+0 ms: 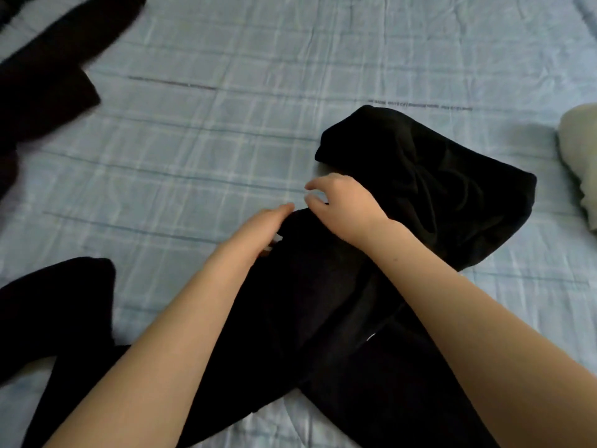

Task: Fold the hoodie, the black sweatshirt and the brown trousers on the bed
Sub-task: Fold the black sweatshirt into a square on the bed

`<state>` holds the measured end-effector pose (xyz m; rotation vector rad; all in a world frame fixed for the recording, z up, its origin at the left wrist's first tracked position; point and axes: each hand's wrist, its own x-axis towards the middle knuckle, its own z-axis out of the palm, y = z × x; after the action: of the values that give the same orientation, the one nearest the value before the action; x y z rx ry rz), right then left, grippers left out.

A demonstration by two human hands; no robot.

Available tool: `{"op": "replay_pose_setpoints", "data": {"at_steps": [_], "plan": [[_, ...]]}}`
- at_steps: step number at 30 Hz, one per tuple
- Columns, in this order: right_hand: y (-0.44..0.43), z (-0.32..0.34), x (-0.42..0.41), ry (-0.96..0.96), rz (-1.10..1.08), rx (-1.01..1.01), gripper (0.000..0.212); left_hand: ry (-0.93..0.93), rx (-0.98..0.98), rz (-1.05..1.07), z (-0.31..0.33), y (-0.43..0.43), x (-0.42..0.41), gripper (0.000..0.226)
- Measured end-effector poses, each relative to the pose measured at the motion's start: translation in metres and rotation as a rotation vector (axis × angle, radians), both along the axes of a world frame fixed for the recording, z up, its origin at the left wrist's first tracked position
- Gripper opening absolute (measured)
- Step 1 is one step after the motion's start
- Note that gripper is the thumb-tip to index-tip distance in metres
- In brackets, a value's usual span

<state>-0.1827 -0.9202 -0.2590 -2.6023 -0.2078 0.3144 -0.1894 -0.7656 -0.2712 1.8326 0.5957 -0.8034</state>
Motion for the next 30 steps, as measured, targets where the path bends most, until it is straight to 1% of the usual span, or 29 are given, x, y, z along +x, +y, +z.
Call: {"op": "replay_pose_setpoints", "data": {"at_steps": [1, 2, 3, 4, 5, 6, 7, 9, 10, 11, 12, 14, 15, 16, 17, 18, 19, 21, 22, 23, 24, 26, 28, 29, 30], "plan": [[0.003, -0.008, 0.010, 0.131, 0.007, -0.073, 0.042, -0.018, 0.007, -0.006, -0.005, -0.002, 0.002, 0.026], [0.003, -0.014, 0.017, 0.219, 0.026, -0.150, 0.042, -0.037, 0.016, 0.008, -0.010, -0.004, 0.003, 0.018], [0.002, -0.016, 0.018, 0.253, 0.056, -0.208, 0.039, -0.052, -0.007, 0.028, -0.013, -0.005, 0.003, 0.009], [0.000, -0.017, 0.018, 0.237, 0.074, -0.232, 0.035, -0.088, -0.054, 0.050, -0.016, -0.005, 0.002, 0.009], [-0.002, -0.017, 0.016, 0.196, 0.075, -0.216, 0.030, -0.139, -0.114, 0.075, -0.019, -0.004, -0.001, 0.021], [-0.005, -0.016, 0.012, 0.142, 0.064, -0.162, 0.025, -0.203, -0.177, 0.102, -0.020, -0.002, -0.005, 0.032], [-0.007, -0.013, 0.007, 0.082, 0.042, -0.071, 0.020, -0.279, -0.242, 0.136, -0.021, -0.001, -0.010, 0.037], [-0.010, 0.000, -0.009, -0.046, -0.050, 0.189, 0.013, -0.418, -0.398, 0.269, -0.013, 0.005, -0.020, 0.036], [-0.010, 0.009, -0.015, -0.107, -0.105, 0.322, 0.011, -0.457, -0.446, 0.348, -0.007, 0.011, -0.023, 0.031], [-0.010, 0.018, -0.020, -0.153, -0.149, 0.441, 0.011, -0.468, -0.445, 0.396, -0.001, 0.017, -0.024, 0.030], [-0.008, 0.028, -0.023, -0.187, -0.182, 0.538, 0.014, -0.448, -0.399, 0.394, 0.004, 0.023, -0.025, 0.035], [-0.002, 0.049, -0.024, -0.253, -0.224, 0.678, 0.017, -0.285, -0.352, 0.339, 0.013, 0.034, -0.024, 0.051], [0.002, 0.060, -0.023, -0.306, -0.234, 0.739, 0.018, -0.180, -0.417, 0.306, 0.019, 0.037, -0.023, 0.054], [0.005, 0.070, -0.021, -0.369, -0.232, 0.796, 0.019, -0.104, -0.530, 0.268, 0.026, 0.037, -0.021, 0.055], [0.009, 0.079, -0.020, -0.422, -0.220, 0.839, 0.022, -0.081, -0.649, 0.233, 0.034, 0.037, -0.019, 0.050], [0.012, 0.084, -0.020, -0.453, -0.202, 0.852, 0.024, -0.116, -0.743, 0.195, 0.040, 0.036, -0.015, 0.040], [0.014, 0.086, -0.020, -0.456, -0.188, 0.833, 0.027, -0.191, -0.816, 0.187, 0.045, 0.035, -0.012, 0.032], [0.015, 0.078, -0.023, -0.381, -0.186, 0.736, 0.031, -0.348, -0.925, 0.222, 0.048, 0.036, -0.005, 0.027], [0.013, 0.072, -0.025, -0.334, -0.196, 0.684, 0.032, -0.394, -0.954, 0.228, 0.047, 0.039, -0.003, 0.028], [0.010, 0.066, -0.027, -0.303, -0.215, 0.655, 0.029, -0.420, -0.946, 0.220, 0.043, 0.043, -0.002, 0.029], [0.008, 0.063, -0.029, -0.296, -0.248, 0.661, 0.027, -0.427, -0.895, 0.197, 0.036, 0.048, -0.002, 0.030], [0.002, 0.064, -0.030, -0.346, -0.305, 0.720, 0.025, -0.413, -0.711, 0.080, 0.022, 0.055, -0.009, 0.029], [0.000, 0.072, -0.028, -0.385, -0.295, 0.761, 0.026, -0.400, -0.592, -0.073, 0.006, 0.054, -0.022, 0.029], [-0.001, 0.076, -0.027, -0.378, -0.267, 0.779, 0.027, -0.415, -0.548, -0.109, -0.002, 0.051, -0.029, 0.028], [0.000, 0.080, -0.027, -0.369, -0.233, 0.786, 0.029, -0.449, -0.497, -0.096, -0.007, 0.047, -0.034, 0.025]]}}
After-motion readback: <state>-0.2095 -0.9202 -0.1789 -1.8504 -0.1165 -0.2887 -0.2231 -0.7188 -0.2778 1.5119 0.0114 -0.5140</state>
